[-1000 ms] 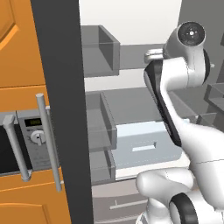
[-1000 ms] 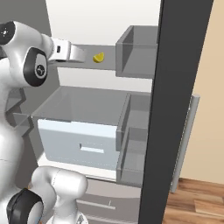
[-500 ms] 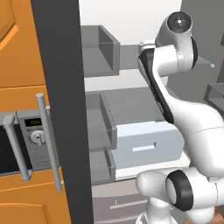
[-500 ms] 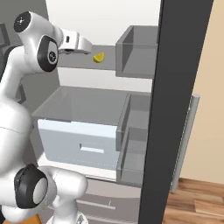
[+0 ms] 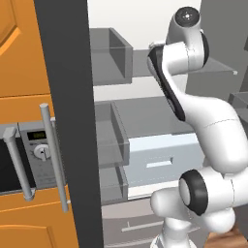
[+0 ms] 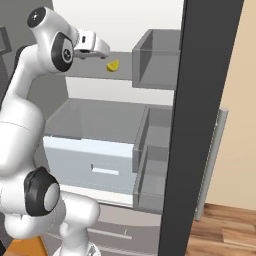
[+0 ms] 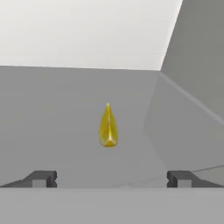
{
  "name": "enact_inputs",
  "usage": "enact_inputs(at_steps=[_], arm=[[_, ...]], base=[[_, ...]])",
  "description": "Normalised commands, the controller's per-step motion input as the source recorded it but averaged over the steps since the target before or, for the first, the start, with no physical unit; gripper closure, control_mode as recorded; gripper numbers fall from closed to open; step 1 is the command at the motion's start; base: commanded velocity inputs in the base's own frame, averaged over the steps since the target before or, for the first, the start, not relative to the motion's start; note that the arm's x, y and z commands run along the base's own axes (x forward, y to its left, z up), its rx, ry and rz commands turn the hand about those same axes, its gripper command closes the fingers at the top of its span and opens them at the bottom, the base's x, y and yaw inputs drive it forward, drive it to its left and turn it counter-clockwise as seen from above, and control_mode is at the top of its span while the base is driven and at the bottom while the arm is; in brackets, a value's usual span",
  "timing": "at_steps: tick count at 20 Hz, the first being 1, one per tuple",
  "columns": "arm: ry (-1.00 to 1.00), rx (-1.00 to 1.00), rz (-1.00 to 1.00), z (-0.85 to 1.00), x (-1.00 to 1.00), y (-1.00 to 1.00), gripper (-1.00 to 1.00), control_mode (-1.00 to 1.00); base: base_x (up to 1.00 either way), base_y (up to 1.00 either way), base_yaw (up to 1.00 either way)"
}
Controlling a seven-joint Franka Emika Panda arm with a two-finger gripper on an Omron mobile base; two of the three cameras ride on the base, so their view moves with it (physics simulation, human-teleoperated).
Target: There is a bowl on the dining counter. Grab a lemon wedge from the fridge and place it in the bowl. Then get the liquor bottle and glass cup from the cabinet and place them next to the bowl.
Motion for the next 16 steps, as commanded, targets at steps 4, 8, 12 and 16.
enact_inputs(at_steps=[4,8,12,16], arm=[[0.16,0.0,-0.04,-0.05,0.38,0.0,-1.0,-1.0],[0.18,0.0,-0.02,-0.22,0.35,0.0,-1.0,-1.0],[0.15,0.0,0.0,-0.23,0.28,0.0,-1.0,-1.0],[0.1,0.0,0.0,-0.17,0.19,0.0,-1.0,-1.0]], base=[[0.0,0.0,0.0],[0.0,0.0,0.0],[0.0,0.0,0.0],[0.0,0.0,0.0]])
